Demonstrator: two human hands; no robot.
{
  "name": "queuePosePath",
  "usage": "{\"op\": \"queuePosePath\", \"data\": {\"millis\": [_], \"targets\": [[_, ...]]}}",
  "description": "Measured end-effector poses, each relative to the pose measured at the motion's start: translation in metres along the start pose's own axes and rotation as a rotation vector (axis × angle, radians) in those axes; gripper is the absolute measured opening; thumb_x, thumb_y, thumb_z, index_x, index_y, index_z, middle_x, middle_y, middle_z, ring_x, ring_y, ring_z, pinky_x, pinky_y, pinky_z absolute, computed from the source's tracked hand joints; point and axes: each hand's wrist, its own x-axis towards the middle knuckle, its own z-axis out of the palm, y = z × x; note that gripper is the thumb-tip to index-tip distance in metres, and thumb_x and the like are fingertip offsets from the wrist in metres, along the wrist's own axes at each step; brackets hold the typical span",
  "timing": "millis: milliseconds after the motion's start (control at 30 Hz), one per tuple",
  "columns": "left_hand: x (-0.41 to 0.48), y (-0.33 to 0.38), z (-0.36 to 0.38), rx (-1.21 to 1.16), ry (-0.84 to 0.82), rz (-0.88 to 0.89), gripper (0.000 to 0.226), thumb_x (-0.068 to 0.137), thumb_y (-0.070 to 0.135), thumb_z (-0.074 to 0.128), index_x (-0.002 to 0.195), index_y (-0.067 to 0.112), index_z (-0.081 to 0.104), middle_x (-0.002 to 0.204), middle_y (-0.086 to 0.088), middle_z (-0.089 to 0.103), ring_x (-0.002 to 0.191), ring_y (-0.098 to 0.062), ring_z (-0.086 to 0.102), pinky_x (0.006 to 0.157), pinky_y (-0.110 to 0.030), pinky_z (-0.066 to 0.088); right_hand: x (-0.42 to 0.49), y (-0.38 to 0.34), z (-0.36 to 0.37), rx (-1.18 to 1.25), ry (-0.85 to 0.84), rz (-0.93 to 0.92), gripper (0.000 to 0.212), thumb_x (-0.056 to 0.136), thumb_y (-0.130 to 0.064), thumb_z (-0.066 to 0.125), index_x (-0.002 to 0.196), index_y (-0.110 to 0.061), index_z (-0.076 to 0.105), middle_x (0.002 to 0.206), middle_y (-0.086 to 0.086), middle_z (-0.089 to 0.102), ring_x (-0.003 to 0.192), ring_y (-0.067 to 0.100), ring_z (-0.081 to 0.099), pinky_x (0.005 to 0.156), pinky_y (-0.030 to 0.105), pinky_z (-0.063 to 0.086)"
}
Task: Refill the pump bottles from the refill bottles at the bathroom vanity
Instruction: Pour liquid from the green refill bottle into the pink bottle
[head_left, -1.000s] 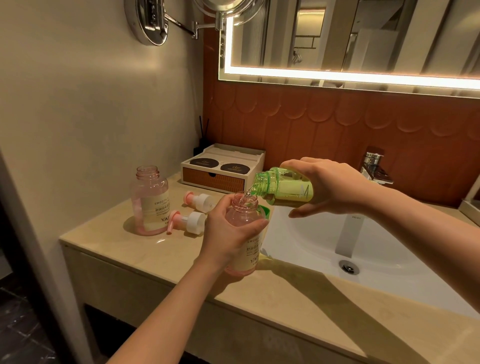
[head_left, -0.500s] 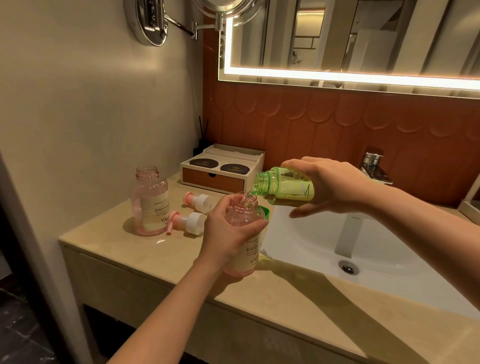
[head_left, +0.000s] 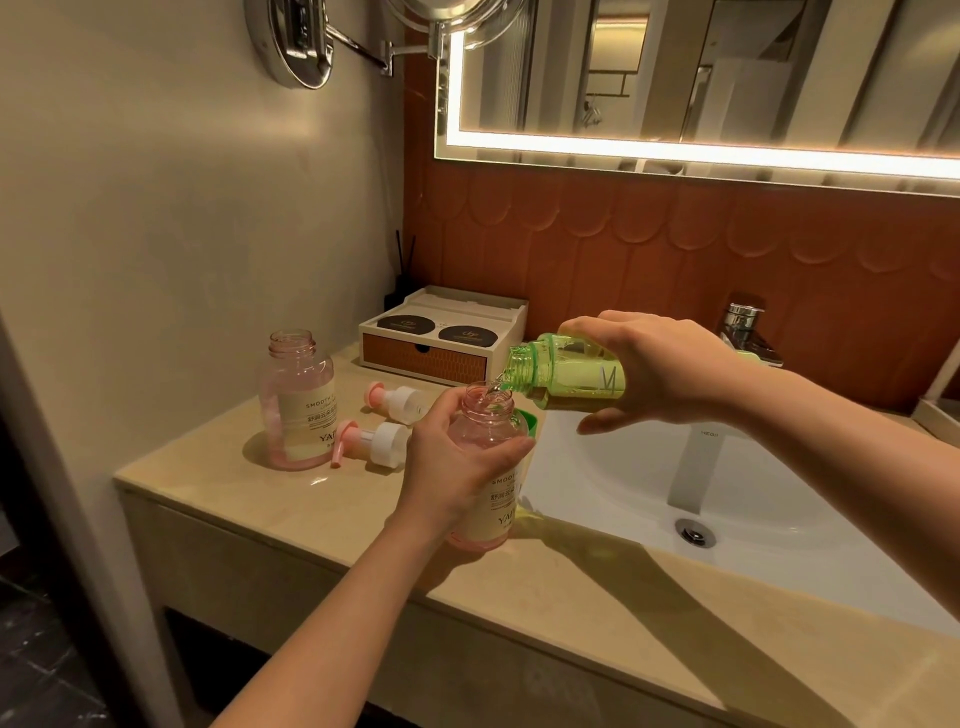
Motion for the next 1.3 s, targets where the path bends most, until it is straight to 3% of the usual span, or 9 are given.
{"op": "queuePosePath", "data": {"millis": [567,767,1100,1300], "targets": [[-0.0012,0.001,-0.0005,-0.026,-0.009,-0.002,0.041,0.066,0.016,0.082,0.098,0.027,0.058,0.093,0.013,0.068,0.085,0.003,0.064,0.073,-0.021,0.048,0.0015,-0.001,-0.0033,-0.032,-0.012,0.015,0.086,0.065,-0.053,0.074,0.138,-0.029,0.035,0.119,-0.004,0.056,0.103,0.014,0.053,0.071,0.024,0.048],[-0.0004,-0.0004,-0.0004,-0.002,0.003,0.001,0.042,0.066,0.019,0.082,0.1,0.028,0.058,0.098,0.012,0.067,0.093,-0.006,0.063,0.081,-0.03,0.051,0.0013,-0.0023,-0.0046,-0.035,-0.013,0.017,0.087,0.065,-0.052,0.075,0.139,-0.028,0.035,0.119,-0.005,0.056,0.102,0.013,0.053,0.07,0.022,0.047],[-0.0011,0.0007,-0.0004,0.005,0.005,0.007,0.042,0.066,0.021,0.082,0.098,0.031,0.057,0.095,0.016,0.067,0.087,0.004,0.062,0.075,-0.021,0.048,0.0016,-0.0035,-0.007,-0.05,-0.021,0.017,0.086,0.065,-0.051,0.075,0.138,-0.028,0.036,0.117,-0.004,0.056,0.1,0.014,0.053,0.071,0.025,0.05],[-0.0009,0.0008,-0.0006,0.005,0.008,0.008,0.041,0.066,0.02,0.082,0.096,0.032,0.056,0.094,0.016,0.066,0.088,-0.001,0.062,0.077,-0.027,0.052,0.0019,-0.0031,-0.0063,-0.049,-0.016,0.014,0.087,0.065,-0.052,0.075,0.138,-0.028,0.036,0.116,-0.005,0.056,0.095,0.011,0.05,0.067,0.022,0.046]]}}
